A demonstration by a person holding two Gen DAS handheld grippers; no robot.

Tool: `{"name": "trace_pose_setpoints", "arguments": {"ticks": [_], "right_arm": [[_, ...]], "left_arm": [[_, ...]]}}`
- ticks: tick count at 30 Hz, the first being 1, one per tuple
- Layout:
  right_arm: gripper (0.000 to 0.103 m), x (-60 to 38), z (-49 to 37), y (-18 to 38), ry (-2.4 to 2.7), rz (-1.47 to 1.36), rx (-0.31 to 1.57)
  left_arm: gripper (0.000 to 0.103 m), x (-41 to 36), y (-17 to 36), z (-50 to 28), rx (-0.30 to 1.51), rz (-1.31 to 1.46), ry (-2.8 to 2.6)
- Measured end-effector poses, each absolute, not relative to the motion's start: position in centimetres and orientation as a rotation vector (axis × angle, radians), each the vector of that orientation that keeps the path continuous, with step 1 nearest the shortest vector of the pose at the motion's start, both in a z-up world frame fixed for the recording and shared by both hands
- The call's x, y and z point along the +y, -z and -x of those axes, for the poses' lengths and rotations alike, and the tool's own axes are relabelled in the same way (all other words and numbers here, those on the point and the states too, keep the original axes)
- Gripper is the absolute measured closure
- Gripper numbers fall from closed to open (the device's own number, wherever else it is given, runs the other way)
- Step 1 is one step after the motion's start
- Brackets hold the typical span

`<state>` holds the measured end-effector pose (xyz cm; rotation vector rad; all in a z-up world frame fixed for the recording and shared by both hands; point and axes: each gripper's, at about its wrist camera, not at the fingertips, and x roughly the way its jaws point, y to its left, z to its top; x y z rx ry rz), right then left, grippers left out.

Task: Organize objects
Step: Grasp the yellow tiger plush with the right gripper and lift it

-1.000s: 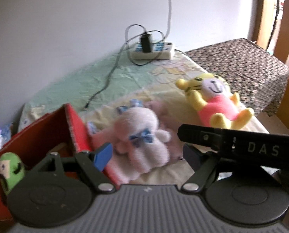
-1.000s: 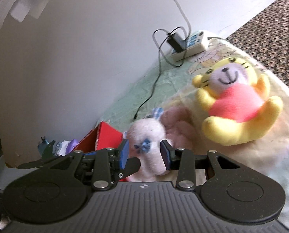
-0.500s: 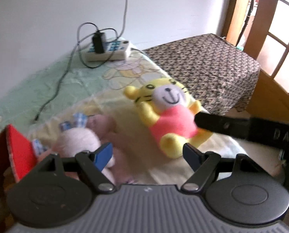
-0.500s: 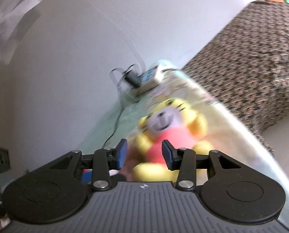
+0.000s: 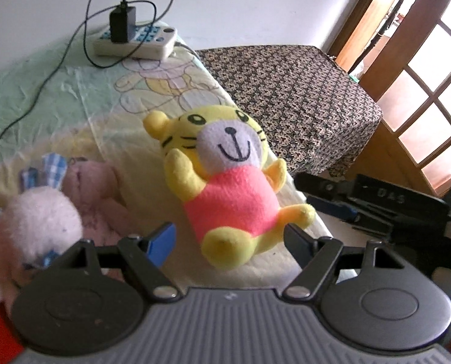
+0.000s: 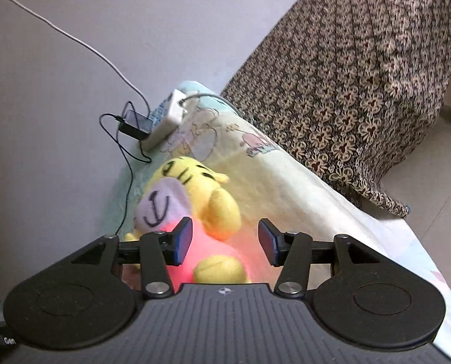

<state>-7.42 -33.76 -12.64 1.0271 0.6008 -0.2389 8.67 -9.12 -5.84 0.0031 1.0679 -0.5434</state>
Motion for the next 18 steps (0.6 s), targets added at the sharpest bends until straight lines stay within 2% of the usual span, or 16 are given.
{"name": "trace_pose_setpoints", "arguments": {"ticks": [15, 18], "right_arm": [[0.047, -32.7, 2.7, 14.7, 0.002, -1.122, 0.62], [0.05, -32.1, 2.4, 14.5, -0.012, -1.11, 0.621]], "left_arm": [[0.023, -8.8, 10.1, -12.2, 1.169, 0.024, 0.575], [0.022, -8.7, 10.4, -12.6, 1.173, 0.038, 0.596]]}}
